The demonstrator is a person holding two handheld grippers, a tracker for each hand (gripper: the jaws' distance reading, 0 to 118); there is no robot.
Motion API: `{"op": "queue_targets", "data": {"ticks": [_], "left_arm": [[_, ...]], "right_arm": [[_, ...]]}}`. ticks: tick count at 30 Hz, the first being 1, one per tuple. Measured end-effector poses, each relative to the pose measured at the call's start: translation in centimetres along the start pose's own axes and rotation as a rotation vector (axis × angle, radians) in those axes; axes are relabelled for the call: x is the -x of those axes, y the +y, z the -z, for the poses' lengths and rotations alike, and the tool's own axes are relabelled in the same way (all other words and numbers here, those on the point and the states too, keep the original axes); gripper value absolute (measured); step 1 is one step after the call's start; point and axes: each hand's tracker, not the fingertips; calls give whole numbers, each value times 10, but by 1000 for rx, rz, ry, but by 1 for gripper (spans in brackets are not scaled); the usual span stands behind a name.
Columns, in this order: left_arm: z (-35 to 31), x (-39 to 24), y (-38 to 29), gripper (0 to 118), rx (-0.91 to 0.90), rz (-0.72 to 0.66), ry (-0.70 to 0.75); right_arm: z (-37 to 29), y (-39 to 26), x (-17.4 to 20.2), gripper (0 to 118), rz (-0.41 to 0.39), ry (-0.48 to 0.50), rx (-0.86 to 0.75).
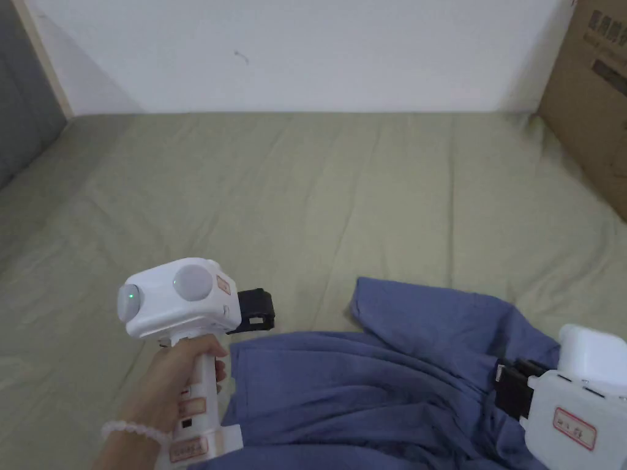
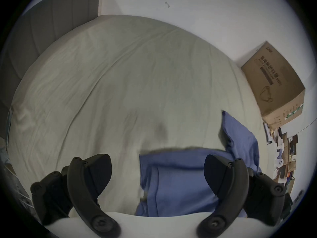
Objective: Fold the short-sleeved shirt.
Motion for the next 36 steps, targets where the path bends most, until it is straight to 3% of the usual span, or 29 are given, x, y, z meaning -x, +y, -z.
{"op": "queue_targets", "data": {"ticks": [5, 7, 8, 9, 11, 15, 16, 26, 30, 33, 36], "left_arm": [[38, 3, 1, 108, 84, -2, 29], [47, -2, -8, 80, 143, 17, 12], [46, -9, -14, 75, 79, 119, 111], [45, -12, -17, 73, 74, 177, 103], [42, -19, -18, 66, 86, 186, 128], [40, -27, -14, 11, 100, 234, 118], [40, -28, -12, 4, 100, 222, 113], [5, -19, 0, 2, 69, 174, -16], [-15, -20, 5, 2, 3, 158, -56], [-29, -22, 6, 2, -27, 159, -79], [-39, -25, 6, 2, -53, 187, -82]], "right_arm": [[13, -2, -8, 0, 8, -18, 35], [19, -4, -9, 0, 18, -17, 49], [21, -5, -10, 0, 20, -15, 57], [23, -5, -9, 0, 19, -16, 62], [27, -7, -9, 0, 15, -17, 72], [28, -7, -8, 0, 19, -10, 84], [27, -7, -9, 0, 18, -9, 86], [27, 35, -35, 0, 14, 4, 54], [46, 79, -56, 3, 37, 122, 56], [79, 115, -65, 18, -88, 93, 154], [126, 138, -83, 98, -91, 35, 220]]}}
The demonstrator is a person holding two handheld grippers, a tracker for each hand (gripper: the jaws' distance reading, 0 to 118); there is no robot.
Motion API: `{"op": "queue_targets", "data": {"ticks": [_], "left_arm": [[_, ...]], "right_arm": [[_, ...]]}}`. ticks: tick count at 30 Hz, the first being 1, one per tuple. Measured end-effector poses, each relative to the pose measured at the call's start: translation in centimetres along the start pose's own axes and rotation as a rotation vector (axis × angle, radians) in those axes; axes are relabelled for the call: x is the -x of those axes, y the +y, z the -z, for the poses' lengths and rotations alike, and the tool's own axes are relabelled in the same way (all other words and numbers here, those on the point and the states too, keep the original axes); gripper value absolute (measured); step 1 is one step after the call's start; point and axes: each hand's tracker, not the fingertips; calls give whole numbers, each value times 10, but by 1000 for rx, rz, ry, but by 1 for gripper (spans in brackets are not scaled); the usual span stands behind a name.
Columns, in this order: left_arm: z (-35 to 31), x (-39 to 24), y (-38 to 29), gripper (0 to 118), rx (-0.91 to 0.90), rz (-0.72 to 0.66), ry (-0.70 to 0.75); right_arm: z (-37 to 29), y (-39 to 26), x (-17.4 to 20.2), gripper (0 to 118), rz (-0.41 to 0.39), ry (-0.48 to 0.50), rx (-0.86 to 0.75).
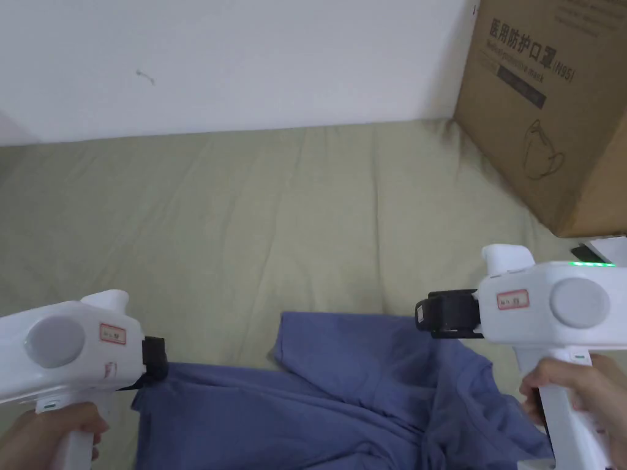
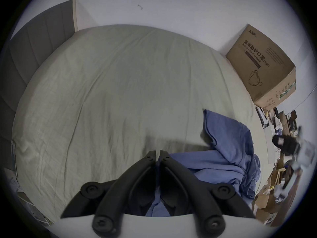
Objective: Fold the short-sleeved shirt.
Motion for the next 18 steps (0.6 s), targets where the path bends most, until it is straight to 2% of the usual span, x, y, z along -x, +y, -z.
{"op": "queue_targets", "data": {"ticks": [1, 2, 4, 7, 9, 11, 12, 13, 14, 16, 17, 18], "left_arm": [[-4, -4, -1, 2, -5, 5, 2], [-6, -5, -2, 2, -10, 10, 2], [-6, -5, -2, 2, -14, 11, -1], [-4, -6, -2, 2, -17, 3, 2], [5, -4, 0, 2, -11, 8, 12], [9, 0, 0, 2, -2, 8, 15], [9, 1, 0, 2, 1, 5, 13], [8, 1, 0, 2, 4, -3, 10], [8, 2, -1, 2, 6, -3, 8], [5, 4, -2, 2, 9, -16, 3], [4, 5, -1, 2, 8, -21, -5], [2, 6, -1, 2, 7, -29, -14]], "right_arm": [[11, 9, -7, 101, 26, -35, 24], [24, 17, -13, 97, 21, -35, 46], [50, 27, -26, 97, 16, -7, 115], [94, 26, -35, 96, 32, -75, 222], [122, 19, -41, 90, 33, -68, 310], [143, 6, -36, 86, -41, -75, 377], [143, 3, -33, 87, -87, -110, 338], [142, 8, -29, 87, -101, -105, 335], [141, 13, -27, 85, -82, -113, 352], [136, 20, -23, 65, -135, -118, 357], [134, 22, -22, 50, -147, -121, 353], [130, 24, -23, 10, -143, -128, 337]]}}
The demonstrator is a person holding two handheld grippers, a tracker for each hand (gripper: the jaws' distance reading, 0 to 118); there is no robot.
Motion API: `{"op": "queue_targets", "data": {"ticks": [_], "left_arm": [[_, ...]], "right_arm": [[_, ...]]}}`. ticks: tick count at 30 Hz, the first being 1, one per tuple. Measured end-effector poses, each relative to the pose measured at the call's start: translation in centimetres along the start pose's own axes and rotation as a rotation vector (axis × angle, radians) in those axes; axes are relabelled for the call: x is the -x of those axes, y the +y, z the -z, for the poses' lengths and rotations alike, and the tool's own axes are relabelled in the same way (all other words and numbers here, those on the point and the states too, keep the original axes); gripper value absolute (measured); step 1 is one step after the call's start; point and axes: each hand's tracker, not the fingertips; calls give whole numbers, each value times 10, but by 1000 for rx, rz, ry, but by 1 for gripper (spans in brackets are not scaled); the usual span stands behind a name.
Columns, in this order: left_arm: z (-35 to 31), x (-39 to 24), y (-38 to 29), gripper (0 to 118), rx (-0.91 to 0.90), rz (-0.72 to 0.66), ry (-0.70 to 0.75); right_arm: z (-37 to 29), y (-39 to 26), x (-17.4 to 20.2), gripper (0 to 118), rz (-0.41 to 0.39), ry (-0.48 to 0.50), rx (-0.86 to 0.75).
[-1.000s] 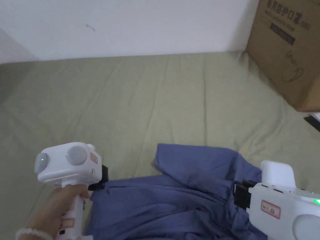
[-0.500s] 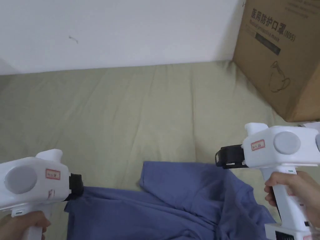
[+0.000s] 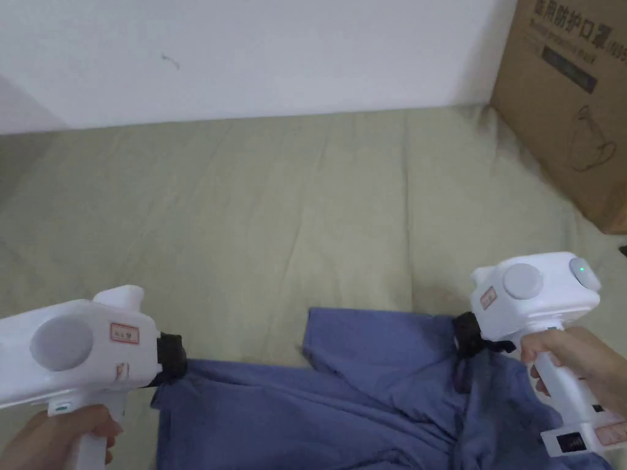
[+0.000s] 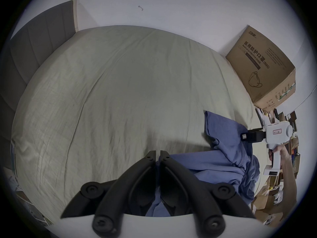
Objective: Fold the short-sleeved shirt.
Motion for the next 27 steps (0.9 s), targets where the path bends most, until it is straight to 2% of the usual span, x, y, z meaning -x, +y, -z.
{"op": "queue_targets", "data": {"ticks": [1, 3, 7, 16, 19, 21, 24, 26, 27], "left_arm": [[-3, 0, 1, 2, -4, -6, -5], [-6, 0, 4, 2, -14, -9, -3], [-26, -5, 4, 2, -34, -6, -19], [-121, -8, 4, 2, -199, 53, 48], [-159, -2, 6, 2, -271, 60, 72], [-183, 3, 8, 2, -304, 46, 74], [-216, 6, 9, 2, -367, 71, 105], [-237, 7, 12, 2, -401, 74, 79], [-245, 6, 15, 2, -417, 68, 75]], "right_arm": [[-5, -1, -3, 1, 67, -10, -49], [-12, -4, -10, 1, 176, 56, -36], [-58, -15, -14, 1, 162, 73, -122], [-228, -34, -39, 1, 238, 124, -446], [-280, -45, -50, 1, 237, 91, -539], [-313, -54, -61, 1, 270, 86, -594], [-350, -67, -77, 1, 315, 133, -670], [-369, -72, -81, 1, 322, 200, -695], [-376, -74, -80, 1, 322, 200, -706]]}}
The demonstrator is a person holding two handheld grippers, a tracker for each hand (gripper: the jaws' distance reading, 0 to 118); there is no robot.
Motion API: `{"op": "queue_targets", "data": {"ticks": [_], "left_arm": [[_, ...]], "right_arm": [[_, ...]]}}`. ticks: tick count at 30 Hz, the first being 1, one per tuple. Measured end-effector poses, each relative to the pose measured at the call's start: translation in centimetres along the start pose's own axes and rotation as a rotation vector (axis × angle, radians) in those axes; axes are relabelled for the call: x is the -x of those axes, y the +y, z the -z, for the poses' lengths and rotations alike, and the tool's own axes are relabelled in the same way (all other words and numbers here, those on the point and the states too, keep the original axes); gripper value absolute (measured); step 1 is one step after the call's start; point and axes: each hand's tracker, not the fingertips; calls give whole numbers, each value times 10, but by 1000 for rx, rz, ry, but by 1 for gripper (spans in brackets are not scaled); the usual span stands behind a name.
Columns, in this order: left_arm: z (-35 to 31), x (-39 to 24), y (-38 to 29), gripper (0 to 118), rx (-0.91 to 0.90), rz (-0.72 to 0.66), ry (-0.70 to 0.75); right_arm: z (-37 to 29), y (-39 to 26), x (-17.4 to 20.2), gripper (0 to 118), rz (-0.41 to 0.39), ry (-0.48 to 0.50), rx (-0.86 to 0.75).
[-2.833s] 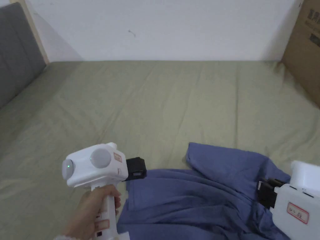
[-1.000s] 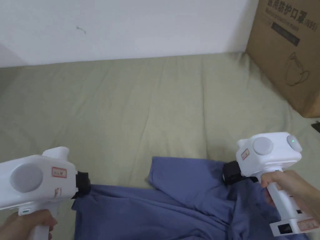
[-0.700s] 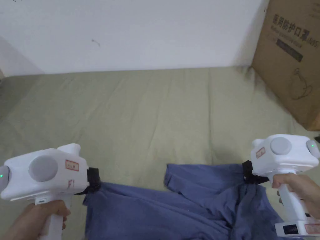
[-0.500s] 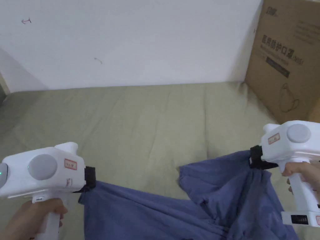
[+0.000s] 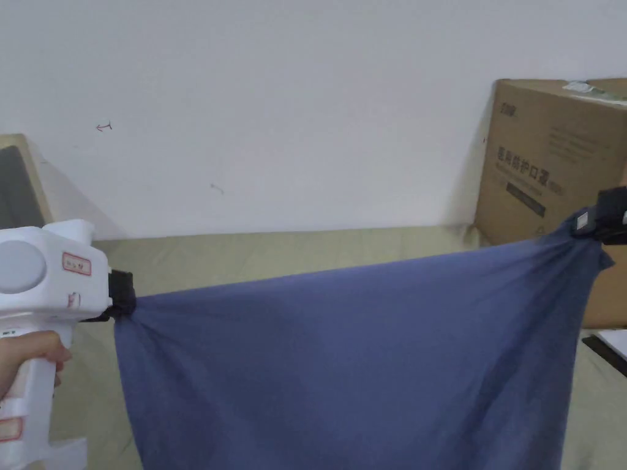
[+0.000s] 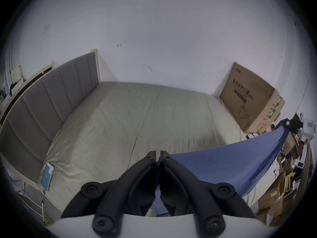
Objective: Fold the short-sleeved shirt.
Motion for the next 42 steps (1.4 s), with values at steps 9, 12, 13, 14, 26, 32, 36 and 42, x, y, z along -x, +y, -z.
{"op": "queue_targets", "data": {"ticks": [9, 12, 13, 14, 26, 32, 36, 42], "left_arm": [[-38, -13, 91, 2, -147, 42, 79], [-42, -14, 134, 2, -186, 39, 95], [-43, -15, 149, 2, -205, 41, 101], [-45, -16, 163, 2, -227, 23, 111], [-40, -16, 309, 2, -395, 21, 209], [-24, -8, 343, 2, -446, -11, 223], [7, -6, 345, 2, -459, 16, 251], [86, 8, 313, 2, -410, -63, 226]], "right_arm": [[-21, 46, 39, 1, -25, 45, -89], [-15, 72, 54, 1, -37, 51, -112], [-13, 82, 60, 1, -46, 54, -116], [-10, 91, 65, 1, -50, 57, -122], [54, 196, 132, 1, -105, 97, -176], [64, 232, 158, 1, -158, 110, -218], [80, 239, 161, 1, -153, 116, -225], [143, 202, 141, 1, -187, 69, -132]]}}
